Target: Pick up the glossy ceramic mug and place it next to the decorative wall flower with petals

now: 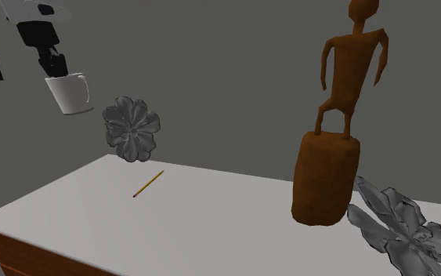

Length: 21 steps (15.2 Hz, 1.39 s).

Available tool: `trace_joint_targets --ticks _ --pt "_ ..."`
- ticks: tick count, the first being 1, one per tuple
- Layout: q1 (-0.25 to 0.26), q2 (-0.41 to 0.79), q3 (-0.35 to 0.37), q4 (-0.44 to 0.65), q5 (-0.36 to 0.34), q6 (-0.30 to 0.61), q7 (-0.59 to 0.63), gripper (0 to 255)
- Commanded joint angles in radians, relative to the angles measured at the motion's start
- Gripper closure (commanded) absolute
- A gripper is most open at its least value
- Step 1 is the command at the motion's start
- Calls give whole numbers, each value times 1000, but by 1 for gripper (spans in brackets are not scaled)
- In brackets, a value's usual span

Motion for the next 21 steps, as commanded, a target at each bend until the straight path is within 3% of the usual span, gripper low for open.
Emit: trace_joint_targets --ticks 1,21 --pt "-3 -11 -1 -44 5 34 4 255" --pt "-16 -43 -10 -349 10 310 35 255"
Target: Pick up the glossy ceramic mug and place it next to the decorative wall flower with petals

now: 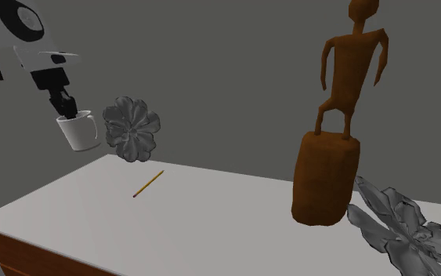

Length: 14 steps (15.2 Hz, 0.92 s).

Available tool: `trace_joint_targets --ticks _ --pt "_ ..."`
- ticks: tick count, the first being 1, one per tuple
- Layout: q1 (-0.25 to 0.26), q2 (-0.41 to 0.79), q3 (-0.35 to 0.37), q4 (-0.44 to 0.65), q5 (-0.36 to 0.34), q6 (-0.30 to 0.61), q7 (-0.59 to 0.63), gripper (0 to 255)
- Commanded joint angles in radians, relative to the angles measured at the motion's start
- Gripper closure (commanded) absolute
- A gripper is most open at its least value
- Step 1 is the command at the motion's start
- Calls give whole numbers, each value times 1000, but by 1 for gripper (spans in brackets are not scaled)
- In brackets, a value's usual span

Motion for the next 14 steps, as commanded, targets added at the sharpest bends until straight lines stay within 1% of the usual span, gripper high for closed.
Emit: trace_joint_targets --ticks 1,14 --pt "1 6 0 -19 -4 24 7 255" --pt "1 42 -2 -153 -35 187 46 255"
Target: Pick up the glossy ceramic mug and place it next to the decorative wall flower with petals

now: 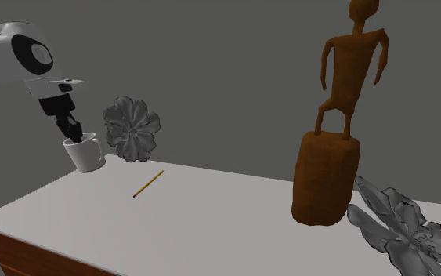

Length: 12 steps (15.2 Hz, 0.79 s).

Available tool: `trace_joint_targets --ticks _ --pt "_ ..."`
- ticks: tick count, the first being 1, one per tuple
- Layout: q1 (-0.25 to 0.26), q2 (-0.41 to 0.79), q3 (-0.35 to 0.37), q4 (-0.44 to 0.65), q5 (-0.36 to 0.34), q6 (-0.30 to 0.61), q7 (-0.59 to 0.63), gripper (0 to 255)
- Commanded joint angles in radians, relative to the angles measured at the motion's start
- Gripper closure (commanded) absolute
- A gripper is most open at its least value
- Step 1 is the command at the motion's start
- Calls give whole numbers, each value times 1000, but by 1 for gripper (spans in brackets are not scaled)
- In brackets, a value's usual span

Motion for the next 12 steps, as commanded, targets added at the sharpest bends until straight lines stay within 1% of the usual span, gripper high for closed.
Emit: trace_joint_targets --ticks 1,12 --pt "-1 8 -2 -18 -7 26 5 255" --pt "4 69 -9 -98 -56 156 54 255"
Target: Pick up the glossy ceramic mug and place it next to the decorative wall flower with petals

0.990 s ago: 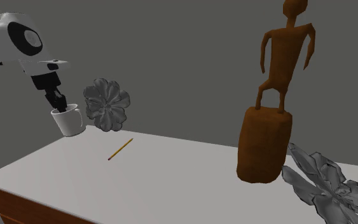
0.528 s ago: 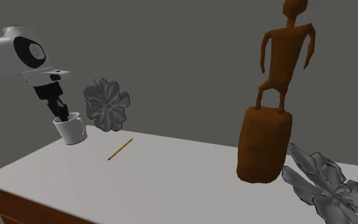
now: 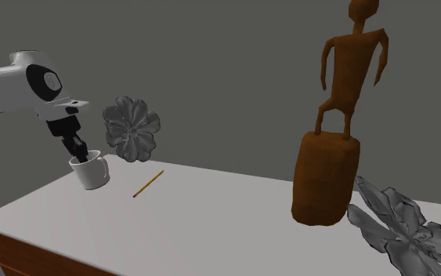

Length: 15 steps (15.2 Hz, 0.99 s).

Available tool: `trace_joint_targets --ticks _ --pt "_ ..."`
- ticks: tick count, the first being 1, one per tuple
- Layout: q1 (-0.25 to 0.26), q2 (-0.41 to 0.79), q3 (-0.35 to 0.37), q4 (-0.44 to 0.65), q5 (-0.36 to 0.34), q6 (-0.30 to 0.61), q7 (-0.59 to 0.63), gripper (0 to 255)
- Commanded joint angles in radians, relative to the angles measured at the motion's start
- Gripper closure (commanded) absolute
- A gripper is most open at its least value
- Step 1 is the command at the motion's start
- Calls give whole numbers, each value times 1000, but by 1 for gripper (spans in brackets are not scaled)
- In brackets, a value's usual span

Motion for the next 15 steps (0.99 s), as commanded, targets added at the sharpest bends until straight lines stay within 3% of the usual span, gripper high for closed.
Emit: trace_joint_targets --ticks 1,5,12,13,15 --pt "2 14 -2 -11 -11 23 10 255" --pt "5 42 -7 -32 -35 68 32 255" --pt "5 42 -7 -32 -35 68 32 255" --pt "5 42 -7 -32 -35 68 32 0" --pt "5 42 -7 -32 -35 68 32 0"
